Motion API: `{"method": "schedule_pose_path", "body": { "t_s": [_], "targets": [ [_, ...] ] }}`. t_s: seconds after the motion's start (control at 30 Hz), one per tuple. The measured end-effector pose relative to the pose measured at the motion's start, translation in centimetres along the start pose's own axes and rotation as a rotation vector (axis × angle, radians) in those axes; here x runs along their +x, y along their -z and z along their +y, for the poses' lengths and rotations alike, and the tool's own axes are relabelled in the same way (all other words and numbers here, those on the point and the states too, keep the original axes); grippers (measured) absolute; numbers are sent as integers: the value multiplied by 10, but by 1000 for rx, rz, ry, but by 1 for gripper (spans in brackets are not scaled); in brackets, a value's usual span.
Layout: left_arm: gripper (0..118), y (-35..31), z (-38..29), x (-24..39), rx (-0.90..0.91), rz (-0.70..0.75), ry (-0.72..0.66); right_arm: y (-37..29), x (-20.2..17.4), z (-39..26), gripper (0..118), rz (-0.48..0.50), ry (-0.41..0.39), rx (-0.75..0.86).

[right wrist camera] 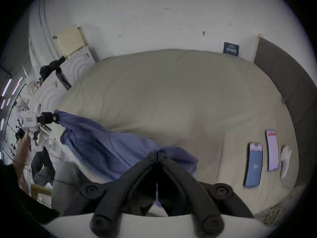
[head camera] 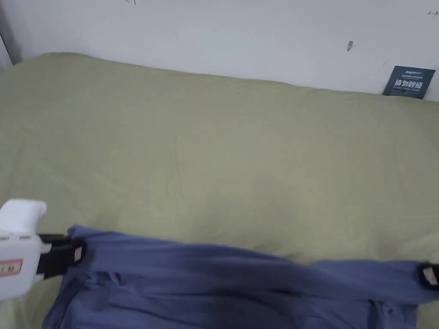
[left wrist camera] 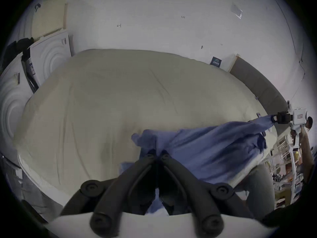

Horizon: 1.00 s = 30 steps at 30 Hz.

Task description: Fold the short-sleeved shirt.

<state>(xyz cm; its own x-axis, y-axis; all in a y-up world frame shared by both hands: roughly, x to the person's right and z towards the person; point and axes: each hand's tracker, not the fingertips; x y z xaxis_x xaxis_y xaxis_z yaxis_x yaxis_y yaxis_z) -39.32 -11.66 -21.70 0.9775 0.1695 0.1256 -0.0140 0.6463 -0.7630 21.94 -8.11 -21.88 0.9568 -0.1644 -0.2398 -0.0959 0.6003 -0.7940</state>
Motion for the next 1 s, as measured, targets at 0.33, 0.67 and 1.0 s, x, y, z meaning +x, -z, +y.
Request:
{"method": "schedule_pose_path", "body": {
  "t_s": [0.33,0.67,1.0],
  "targets": [
    [3,43,-92,-27,-104,38,-118,48,25,-95,0,-79,132,-103],
    [91,-32,-70,-6,89,-23,-183,-17,-17,-76,98,-1,83,74],
    [6,-99,-40,109,521,96,-29,-56,-118,-55,0,-145,-47,585]
  ]
}}
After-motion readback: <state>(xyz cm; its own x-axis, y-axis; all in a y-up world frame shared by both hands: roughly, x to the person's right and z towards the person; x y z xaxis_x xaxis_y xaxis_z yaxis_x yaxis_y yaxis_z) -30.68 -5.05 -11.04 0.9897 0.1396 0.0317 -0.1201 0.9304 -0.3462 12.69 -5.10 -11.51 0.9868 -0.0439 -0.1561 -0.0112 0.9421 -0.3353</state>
